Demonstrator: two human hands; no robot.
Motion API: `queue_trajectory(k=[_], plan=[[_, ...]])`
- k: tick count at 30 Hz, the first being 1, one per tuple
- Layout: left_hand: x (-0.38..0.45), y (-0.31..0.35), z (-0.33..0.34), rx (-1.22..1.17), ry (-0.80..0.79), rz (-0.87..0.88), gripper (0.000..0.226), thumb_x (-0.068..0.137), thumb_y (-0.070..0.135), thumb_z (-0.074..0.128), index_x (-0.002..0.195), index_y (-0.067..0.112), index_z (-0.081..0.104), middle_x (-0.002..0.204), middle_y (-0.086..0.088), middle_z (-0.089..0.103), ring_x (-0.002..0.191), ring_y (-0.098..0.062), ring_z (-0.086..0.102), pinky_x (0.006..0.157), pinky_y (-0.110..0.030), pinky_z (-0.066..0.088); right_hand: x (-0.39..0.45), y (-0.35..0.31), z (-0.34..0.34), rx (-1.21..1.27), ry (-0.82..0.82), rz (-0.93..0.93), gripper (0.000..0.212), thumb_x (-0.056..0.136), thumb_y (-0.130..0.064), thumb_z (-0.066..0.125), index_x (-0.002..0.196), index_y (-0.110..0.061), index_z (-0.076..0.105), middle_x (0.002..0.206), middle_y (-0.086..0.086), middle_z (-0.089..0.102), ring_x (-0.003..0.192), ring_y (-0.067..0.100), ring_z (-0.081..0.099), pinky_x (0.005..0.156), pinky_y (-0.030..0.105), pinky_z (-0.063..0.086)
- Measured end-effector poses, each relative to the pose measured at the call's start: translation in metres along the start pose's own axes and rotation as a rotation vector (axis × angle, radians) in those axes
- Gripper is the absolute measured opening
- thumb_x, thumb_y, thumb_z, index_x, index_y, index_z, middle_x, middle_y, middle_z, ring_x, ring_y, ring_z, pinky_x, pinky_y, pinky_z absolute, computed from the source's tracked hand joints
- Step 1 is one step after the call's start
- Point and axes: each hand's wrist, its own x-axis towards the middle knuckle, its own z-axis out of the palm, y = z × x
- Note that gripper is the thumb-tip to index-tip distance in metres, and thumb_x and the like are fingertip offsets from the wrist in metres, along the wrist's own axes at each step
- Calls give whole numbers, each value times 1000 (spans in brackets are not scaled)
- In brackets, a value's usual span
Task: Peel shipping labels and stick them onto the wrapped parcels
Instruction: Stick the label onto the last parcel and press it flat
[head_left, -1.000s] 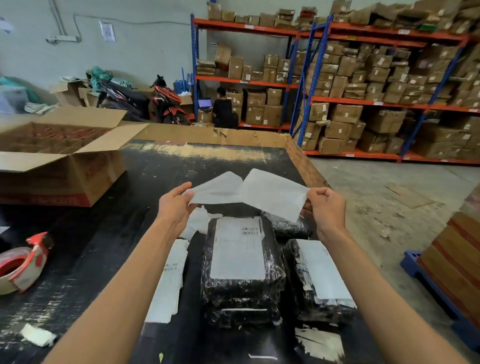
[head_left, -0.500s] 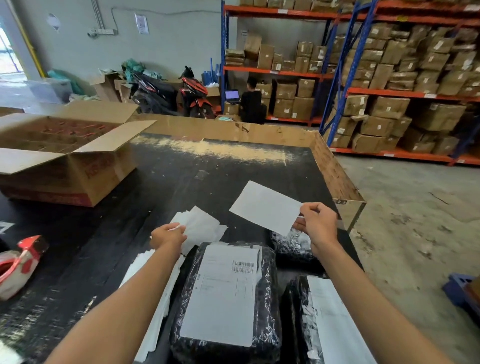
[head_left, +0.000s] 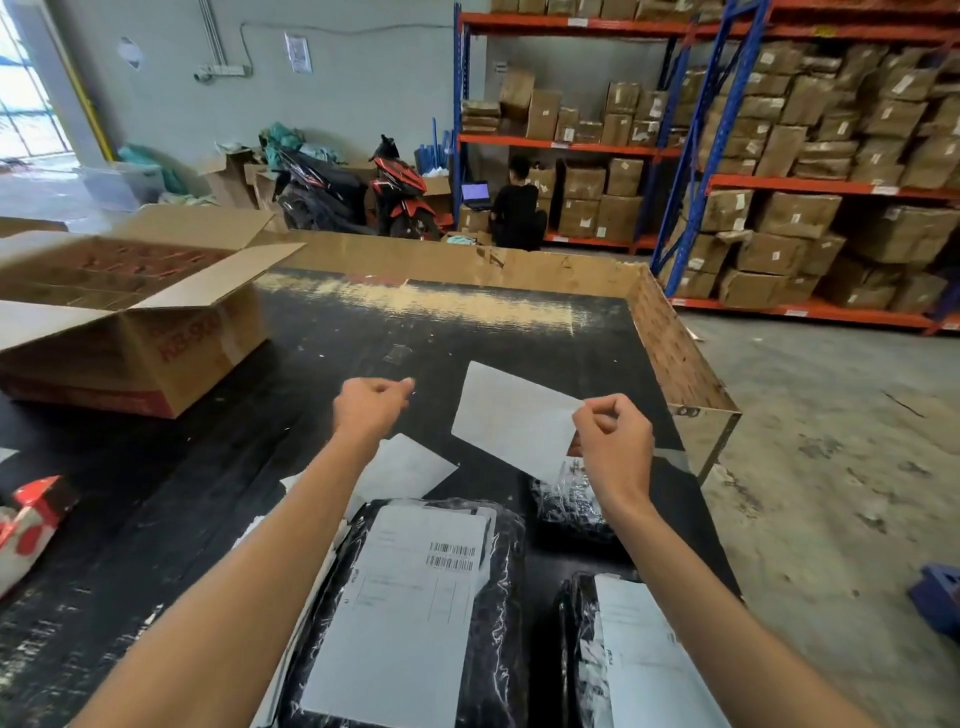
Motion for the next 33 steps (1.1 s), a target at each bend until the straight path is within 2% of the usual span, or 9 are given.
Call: queue_trajectory(k=[3, 5, 9, 14, 21, 25, 28, 31, 33], plan=[[-26, 50, 14, -60, -463, -103, 46, 87, 54, 65, 100, 11, 72, 96, -7, 77, 86, -20, 74, 70, -33, 60, -4, -9, -6, -37, 43, -224, 8, 88, -10, 67, 81, -11, 62, 70, 0, 68, 66, 11, 67, 58, 28, 59], [-42, 66, 29, -119, -654, -159, 52, 85, 56, 65, 108, 9, 68, 103, -12, 76, 92, -25, 75, 72, -35, 61, -7, -10, -11, -133, 63, -437, 7, 86, -11, 69, 81, -12, 64, 69, -3, 69, 62, 7, 67, 56, 30, 58], [-61, 84, 66, -137, -638, -93, 34, 92, 31, 65, 110, 2, 64, 101, -15, 75, 85, -24, 74, 68, -33, 62, -7, -1, -28, -381, 61, -869, 4, 84, -15, 70, 81, -13, 68, 74, -5, 73, 62, 10, 70, 53, 33, 57], [-65, 98, 96, -185, -539, -16, 11, 89, 0, 53, 91, 4, 64, 93, -13, 70, 73, -21, 69, 59, -29, 60, -1, 12, -48, -564, 0, -981, 13, 87, -26, 64, 92, -17, 71, 89, -5, 74, 76, 13, 70, 55, 34, 56], [-65, 90, 128, -63, -581, 127, 27, 92, -3, 50, 113, 12, 59, 100, -12, 71, 72, -20, 66, 57, -27, 57, 6, 53, -67, -704, -253, -725, 44, 81, -50, 64, 117, -26, 59, 118, -9, 59, 106, 13, 56, 86, 34, 47], [-58, 82, 141, 31, -796, 142, 34, 93, 1, 51, 121, 20, 57, 112, -10, 72, 87, -23, 70, 68, -33, 58, 21, 73, -83, -151, -237, 40, 53, 89, -46, 70, 133, -28, 48, 122, -5, 55, 109, 13, 59, 85, 29, 52], [-52, 74, 152, 63, -947, 110, 38, 93, 4, 52, 123, 26, 56, 118, -8, 70, 95, -24, 68, 86, -42, 56, 41, 83, -94, 121, -319, 378, 30, 94, -29, 69, 119, -15, 59, 118, 11, 70, 100, 24, 71, 81, 37, 59], [-44, 67, 162, 119, -1012, 98, 41, 92, 6, 54, 125, 30, 55, 123, -7, 68, 100, -26, 66, 90, -43, 54, 49, 90, -97, 184, -333, 394, 4, 94, -11, 68, 98, -11, 66, 105, 16, 77, 88, 27, 74, 75, 38, 61], [-38, 64, 166, 194, -997, 113, 41, 93, 7, 55, 127, 30, 54, 120, -4, 69, 96, -24, 68, 85, -39, 55, 53, 93, -97, 152, -289, 401, 7, 92, -6, 69, 88, -12, 67, 95, 14, 78, 77, 24, 73, 63, 33, 58]])
